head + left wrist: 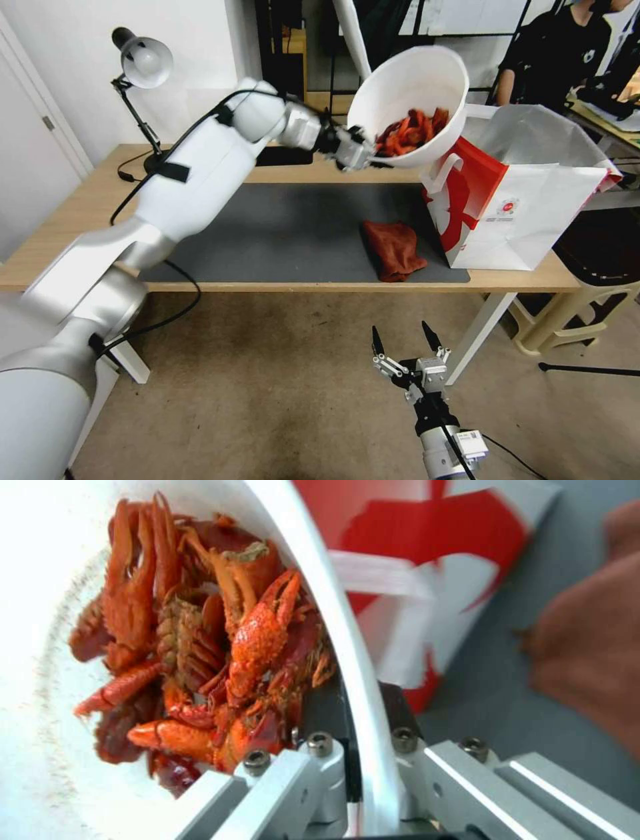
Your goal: Sweep shrimp from table into container with towel, then put container into takeout bag.
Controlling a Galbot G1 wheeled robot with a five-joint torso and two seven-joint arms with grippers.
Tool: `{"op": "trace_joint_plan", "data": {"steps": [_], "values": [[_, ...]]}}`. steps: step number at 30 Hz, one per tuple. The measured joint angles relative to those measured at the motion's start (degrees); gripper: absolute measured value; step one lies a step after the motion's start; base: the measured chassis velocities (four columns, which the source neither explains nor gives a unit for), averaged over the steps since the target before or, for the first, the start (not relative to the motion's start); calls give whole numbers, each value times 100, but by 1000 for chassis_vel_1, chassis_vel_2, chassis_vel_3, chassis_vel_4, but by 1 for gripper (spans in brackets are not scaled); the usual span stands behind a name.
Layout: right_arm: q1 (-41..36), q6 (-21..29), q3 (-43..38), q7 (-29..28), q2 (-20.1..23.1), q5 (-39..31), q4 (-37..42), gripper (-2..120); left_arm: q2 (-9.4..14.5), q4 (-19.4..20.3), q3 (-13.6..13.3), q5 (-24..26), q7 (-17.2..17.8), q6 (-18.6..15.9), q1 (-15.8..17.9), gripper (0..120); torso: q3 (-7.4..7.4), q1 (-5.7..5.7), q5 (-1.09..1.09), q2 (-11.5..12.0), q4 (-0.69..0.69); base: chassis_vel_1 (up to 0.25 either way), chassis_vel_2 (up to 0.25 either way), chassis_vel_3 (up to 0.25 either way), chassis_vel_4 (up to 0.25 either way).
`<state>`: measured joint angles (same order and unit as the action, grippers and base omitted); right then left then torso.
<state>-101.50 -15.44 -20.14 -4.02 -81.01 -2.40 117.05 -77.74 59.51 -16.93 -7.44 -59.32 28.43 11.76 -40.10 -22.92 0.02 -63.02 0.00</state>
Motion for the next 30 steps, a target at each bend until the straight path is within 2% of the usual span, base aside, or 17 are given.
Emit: {"op": "trace_joint_plan", "data": {"steps": [3, 4, 6, 8, 9, 11, 12, 14, 16, 23, 30], "values": [[4, -3, -13, 4, -4, 1, -1, 100, -398, -490, 2, -61, 156, 87, 236, 0, 0, 0, 0, 0, 1, 0, 0, 0, 0], [4, -3, -13, 4, -4, 1, -1, 100, -398, -490, 2, -61, 156, 87, 236, 0, 0, 0, 0, 0, 1, 0, 0, 0, 0], [13, -3, -28, 4, -2, 1, -1, 100, -722, -722, 1, -125, 243, 118, 343, 0, 0, 0, 0, 0, -2, 0, 0, 0, 0], [19, -1, -46, 4, 1, -1, -1, 100, -941, -831, 2, -190, 297, 135, 392, 0, 0, 0, 1, 0, -1, 0, 0, 0, 0], [19, -1, -46, 4, 1, -1, -1, 100, -941, -831, 2, -190, 297, 135, 392, 0, 0, 0, 1, 0, -1, 0, 0, 0, 0], [28, 3, -61, 3, 6, -12, -11, 100, -1233, -948, -5, -245, 362, 153, 446, 0, 0, 0, 0, 0, -2, 0, 0, 0, 0], [28, 3, -61, 3, 6, -12, -11, 100, -1233, -948, -5, -245, 362, 153, 446, 0, 0, 0, 0, 0, -2, 0, 0, 0, 0], [41, 9, -64, 1, 9, -22, -31, 100, -1413, -1047, -46, -269, 407, 171, 502, 0, 0, 1, -1, 0, -1, 0, 0, 0, 0], [51, 14, -65, -2, 8, -26, -41, 100, -1465, -1116, -61, -294, 435, 202, 542, 0, 0, 1, 1, 0, -5, 0, 0, 0, 0], [71, 34, -68, -2, 19, -56, -72, 100, -1478, -1450, -84, -406, 513, 317, 679, 0, 0, 0, -3, 0, 2, 0, 0, 0, 0], [74, 46, -109, -3, 60, -93, -79, 100, -1462, -1603, -374, -350, 607, 393, 765, 0, 0, 0, -2, 0, 0, 0, 0, 0, 0]]}}
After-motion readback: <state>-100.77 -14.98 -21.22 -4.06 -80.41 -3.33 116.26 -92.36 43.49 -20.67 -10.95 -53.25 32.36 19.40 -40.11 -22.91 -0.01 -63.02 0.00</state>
